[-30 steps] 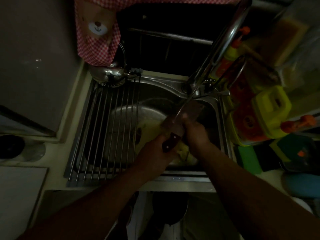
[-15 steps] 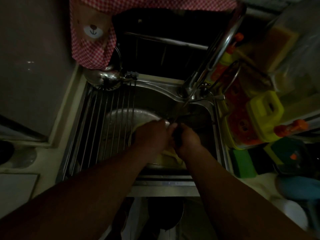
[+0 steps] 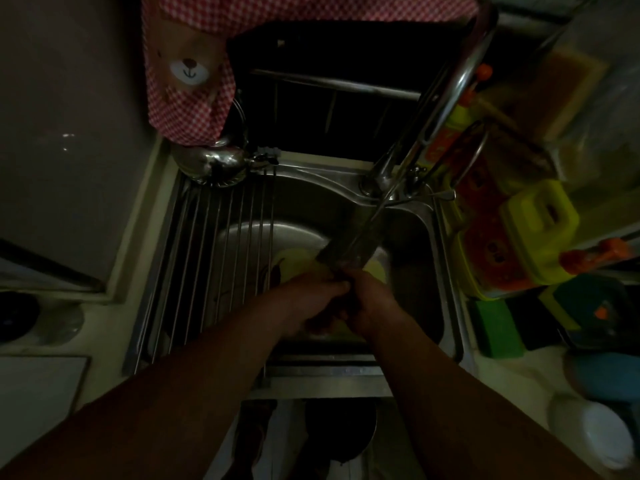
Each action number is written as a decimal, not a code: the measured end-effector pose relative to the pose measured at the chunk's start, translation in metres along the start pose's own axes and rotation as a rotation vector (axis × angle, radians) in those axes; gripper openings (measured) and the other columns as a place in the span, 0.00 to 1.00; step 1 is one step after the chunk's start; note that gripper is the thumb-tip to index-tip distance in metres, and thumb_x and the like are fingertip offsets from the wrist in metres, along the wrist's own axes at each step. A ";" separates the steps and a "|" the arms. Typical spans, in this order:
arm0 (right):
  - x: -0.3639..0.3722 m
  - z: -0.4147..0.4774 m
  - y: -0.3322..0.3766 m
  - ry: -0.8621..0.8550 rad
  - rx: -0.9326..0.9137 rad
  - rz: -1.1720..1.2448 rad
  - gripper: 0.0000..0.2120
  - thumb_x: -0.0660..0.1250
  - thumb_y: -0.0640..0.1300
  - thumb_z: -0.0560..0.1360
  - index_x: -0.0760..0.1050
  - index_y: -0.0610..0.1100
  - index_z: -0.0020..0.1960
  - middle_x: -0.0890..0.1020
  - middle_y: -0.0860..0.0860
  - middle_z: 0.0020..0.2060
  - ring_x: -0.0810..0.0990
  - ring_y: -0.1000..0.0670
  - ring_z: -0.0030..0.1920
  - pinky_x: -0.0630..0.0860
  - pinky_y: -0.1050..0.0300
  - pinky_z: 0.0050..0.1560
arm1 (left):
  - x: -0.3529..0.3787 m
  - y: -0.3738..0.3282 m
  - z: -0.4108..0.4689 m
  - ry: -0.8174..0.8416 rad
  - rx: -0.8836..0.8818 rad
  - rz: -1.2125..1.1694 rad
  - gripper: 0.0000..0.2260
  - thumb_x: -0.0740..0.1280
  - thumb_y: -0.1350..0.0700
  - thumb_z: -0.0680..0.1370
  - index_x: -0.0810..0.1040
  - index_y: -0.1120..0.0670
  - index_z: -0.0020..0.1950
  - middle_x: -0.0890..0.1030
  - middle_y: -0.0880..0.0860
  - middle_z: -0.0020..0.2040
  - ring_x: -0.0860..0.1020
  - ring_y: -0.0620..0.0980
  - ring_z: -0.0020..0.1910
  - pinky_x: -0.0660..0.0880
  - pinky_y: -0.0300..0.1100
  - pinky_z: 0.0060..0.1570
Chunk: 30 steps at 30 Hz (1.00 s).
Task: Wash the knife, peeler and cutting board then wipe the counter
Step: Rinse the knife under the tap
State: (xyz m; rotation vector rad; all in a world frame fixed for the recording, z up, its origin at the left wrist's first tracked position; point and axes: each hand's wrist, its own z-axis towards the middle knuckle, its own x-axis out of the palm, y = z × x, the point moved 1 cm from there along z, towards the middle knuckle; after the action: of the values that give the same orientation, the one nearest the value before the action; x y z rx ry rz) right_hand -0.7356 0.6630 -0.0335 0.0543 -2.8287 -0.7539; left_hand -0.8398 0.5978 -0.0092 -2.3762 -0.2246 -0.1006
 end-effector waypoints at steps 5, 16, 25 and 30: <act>0.003 0.006 0.017 -0.072 -0.147 -0.120 0.16 0.70 0.46 0.80 0.81 0.37 0.62 0.85 0.39 0.55 0.85 0.41 0.52 0.81 0.48 0.54 | 0.005 0.004 -0.019 0.027 0.108 0.070 0.07 0.64 0.49 0.83 0.81 0.48 0.50 0.76 0.52 0.31 0.72 0.47 0.24 0.67 0.38 0.27; -0.032 -0.011 0.022 0.166 -0.971 -1.563 0.23 0.52 0.54 0.87 0.64 0.52 0.81 0.65 0.52 0.80 0.57 0.52 0.81 0.49 0.52 0.81 | -0.016 0.007 -0.037 0.092 0.146 0.166 0.08 0.65 0.50 0.84 0.81 0.52 0.51 0.74 0.55 0.30 0.68 0.48 0.22 0.62 0.35 0.23; -0.042 -0.015 0.029 0.175 -1.037 -1.813 0.28 0.48 0.58 0.87 0.51 0.52 0.84 0.52 0.56 0.83 0.44 0.57 0.82 0.40 0.46 0.83 | -0.021 0.017 -0.053 0.123 0.198 0.144 0.06 0.65 0.53 0.84 0.81 0.49 0.51 0.72 0.55 0.30 0.66 0.47 0.21 0.61 0.36 0.22; -0.063 -0.003 0.064 -0.006 -0.864 -1.772 0.36 0.38 0.69 0.82 0.48 0.53 0.85 0.48 0.54 0.84 0.42 0.54 0.83 0.40 0.45 0.82 | -0.028 0.016 -0.061 0.112 0.228 0.210 0.07 0.68 0.52 0.83 0.83 0.47 0.47 0.73 0.56 0.31 0.68 0.49 0.24 0.63 0.38 0.24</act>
State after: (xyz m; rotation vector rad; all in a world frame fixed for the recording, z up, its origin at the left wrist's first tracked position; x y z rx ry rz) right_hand -0.6720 0.7228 -0.0110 2.3672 -1.4512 -1.9622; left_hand -0.8649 0.5408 0.0205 -2.1449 0.0644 -0.1030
